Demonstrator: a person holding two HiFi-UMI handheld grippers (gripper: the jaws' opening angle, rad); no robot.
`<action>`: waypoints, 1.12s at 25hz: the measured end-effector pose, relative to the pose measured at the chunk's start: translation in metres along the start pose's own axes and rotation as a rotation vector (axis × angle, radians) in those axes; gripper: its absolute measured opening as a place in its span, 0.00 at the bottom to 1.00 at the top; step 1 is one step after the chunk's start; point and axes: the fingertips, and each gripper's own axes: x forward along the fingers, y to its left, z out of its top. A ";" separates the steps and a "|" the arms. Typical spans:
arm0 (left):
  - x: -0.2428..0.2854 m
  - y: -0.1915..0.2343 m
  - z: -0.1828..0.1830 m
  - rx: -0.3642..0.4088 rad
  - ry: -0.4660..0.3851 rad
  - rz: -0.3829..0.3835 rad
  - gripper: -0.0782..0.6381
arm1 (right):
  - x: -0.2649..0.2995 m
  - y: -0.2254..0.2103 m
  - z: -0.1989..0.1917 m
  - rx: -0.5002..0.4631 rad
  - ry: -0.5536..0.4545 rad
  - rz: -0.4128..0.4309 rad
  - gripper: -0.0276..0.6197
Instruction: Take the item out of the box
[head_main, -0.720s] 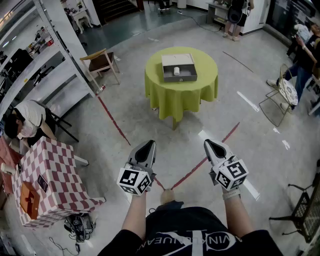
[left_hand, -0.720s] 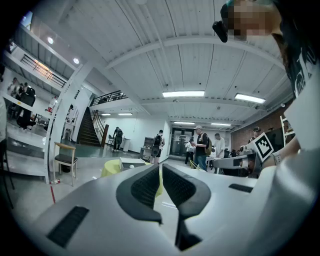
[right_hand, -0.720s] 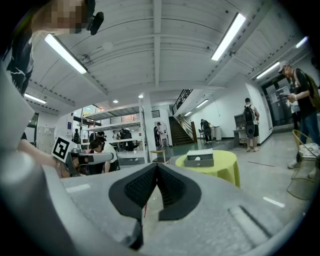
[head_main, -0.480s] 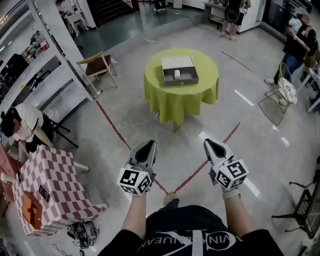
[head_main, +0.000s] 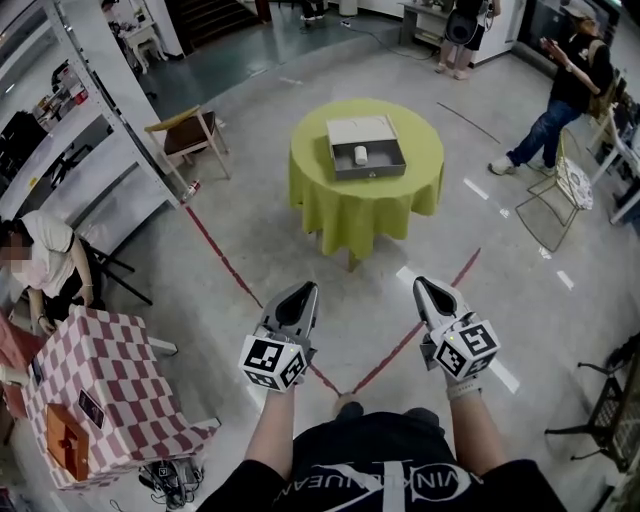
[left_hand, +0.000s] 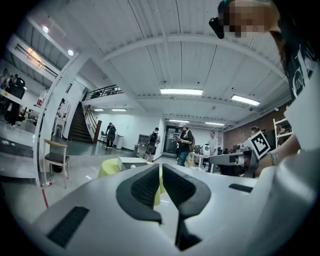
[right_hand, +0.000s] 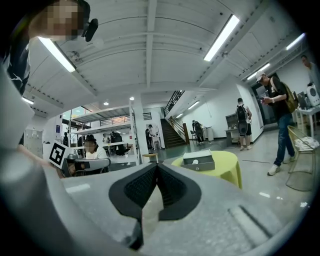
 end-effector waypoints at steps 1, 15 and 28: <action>0.001 0.003 0.000 -0.001 0.001 -0.004 0.14 | 0.002 0.000 0.000 0.000 -0.003 -0.006 0.05; 0.019 0.035 0.000 -0.014 0.008 0.004 0.14 | 0.043 -0.007 0.004 0.009 0.002 -0.011 0.05; 0.072 0.095 0.004 -0.022 0.016 0.034 0.14 | 0.125 -0.030 0.010 0.008 0.023 0.029 0.05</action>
